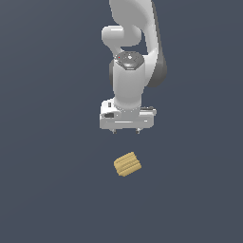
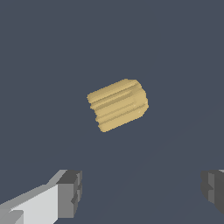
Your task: Pick up the object and move it to a goal position.
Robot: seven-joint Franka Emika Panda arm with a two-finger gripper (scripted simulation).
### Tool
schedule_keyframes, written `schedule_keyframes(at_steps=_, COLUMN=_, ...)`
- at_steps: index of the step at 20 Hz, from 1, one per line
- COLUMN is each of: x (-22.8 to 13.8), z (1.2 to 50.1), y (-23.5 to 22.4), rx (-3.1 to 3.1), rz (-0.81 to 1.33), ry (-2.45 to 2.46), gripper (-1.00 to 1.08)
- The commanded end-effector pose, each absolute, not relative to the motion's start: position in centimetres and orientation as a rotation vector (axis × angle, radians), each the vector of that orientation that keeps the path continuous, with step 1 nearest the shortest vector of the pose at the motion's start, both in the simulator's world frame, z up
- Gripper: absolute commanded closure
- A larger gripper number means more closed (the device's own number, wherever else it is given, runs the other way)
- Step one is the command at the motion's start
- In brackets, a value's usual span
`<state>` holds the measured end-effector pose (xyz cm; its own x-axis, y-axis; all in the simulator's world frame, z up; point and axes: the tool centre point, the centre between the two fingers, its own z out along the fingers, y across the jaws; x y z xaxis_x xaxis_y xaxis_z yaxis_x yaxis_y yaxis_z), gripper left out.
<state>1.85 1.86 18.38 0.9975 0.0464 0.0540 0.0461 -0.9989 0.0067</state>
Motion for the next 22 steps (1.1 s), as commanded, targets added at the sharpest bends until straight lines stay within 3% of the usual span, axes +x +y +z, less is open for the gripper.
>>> schedule_keyframes(at_steps=1, x=1.8, z=18.4, y=1.9, rx=3.134, rz=0.085, ry=0.073, gripper=-0.92)
schedule_keyframes(at_steps=22, x=1.6, z=16.7, y=2.5, rx=3.126, rz=0.015, ry=-0.009, gripper=-0.92)
